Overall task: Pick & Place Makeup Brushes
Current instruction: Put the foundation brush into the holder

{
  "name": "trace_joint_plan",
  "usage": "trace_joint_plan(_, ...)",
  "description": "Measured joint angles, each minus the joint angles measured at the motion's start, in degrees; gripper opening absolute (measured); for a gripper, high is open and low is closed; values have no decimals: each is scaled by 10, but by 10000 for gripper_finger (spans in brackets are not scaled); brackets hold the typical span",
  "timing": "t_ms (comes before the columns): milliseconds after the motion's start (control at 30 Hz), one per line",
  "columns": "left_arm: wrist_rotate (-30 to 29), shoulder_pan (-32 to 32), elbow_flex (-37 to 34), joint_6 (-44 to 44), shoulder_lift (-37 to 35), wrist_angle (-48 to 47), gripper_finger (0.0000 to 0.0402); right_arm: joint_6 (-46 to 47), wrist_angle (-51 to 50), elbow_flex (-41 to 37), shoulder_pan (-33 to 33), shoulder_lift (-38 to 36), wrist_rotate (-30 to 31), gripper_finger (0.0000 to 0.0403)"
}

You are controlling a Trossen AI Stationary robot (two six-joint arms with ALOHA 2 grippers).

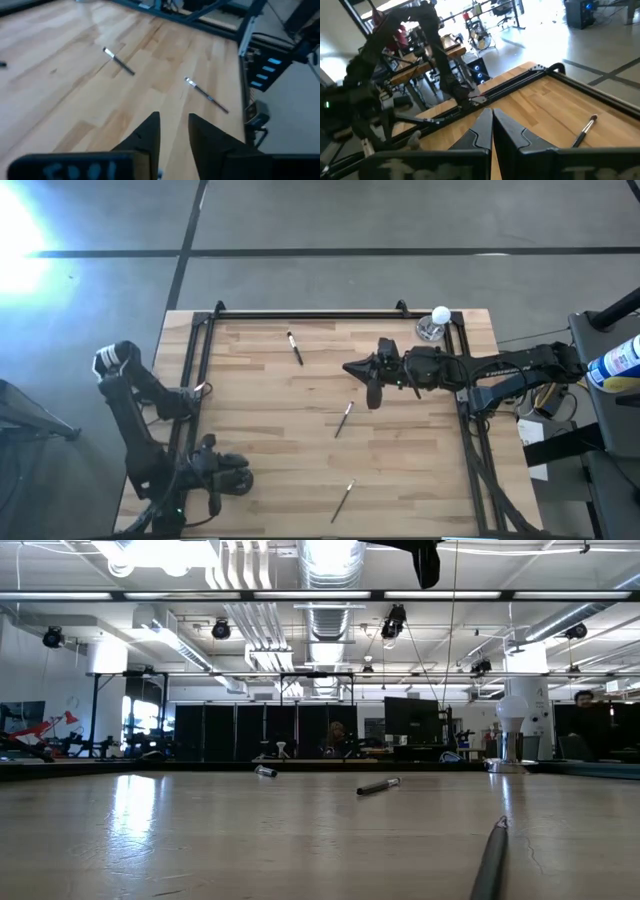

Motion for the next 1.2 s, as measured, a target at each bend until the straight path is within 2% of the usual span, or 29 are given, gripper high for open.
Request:
trace_joint_plan(133,0,5,29,13,-32,-29,111,15,-30,0,0,0,-13,8)
trace_joint_plan(267,0,27,32,11,-71,-30,107,77,-97,0,3,0,-13,8)
trace_joint_plan(367,0,61,31,34,-93,-35,85,168,-174,0,3,7,-13,8)
trace_joint_plan(533,40,149,9,151,-133,-7,18,311,-264,0,12,59,-13,9)
trace_joint_plan(633,119,204,-42,281,-174,101,4,379,-267,-1,17,106,-14,9)
trace_joint_plan(767,294,291,-148,453,-246,322,1,488,-266,-1,20,166,-16,23)
trace_joint_plan(833,373,341,-208,494,-279,416,0,541,-267,3,20,196,-21,38)
trace_joint_plan(933,467,420,-289,509,-318,521,0,603,-279,18,20,238,-32,67)
trace_joint_plan(1033,498,469,-354,500,-342,573,0,650,-319,43,16,284,-37,96)
trace_joint_plan(1200,500,493,-415,493,-369,605,0,686,-389,96,-1,349,-37,132)
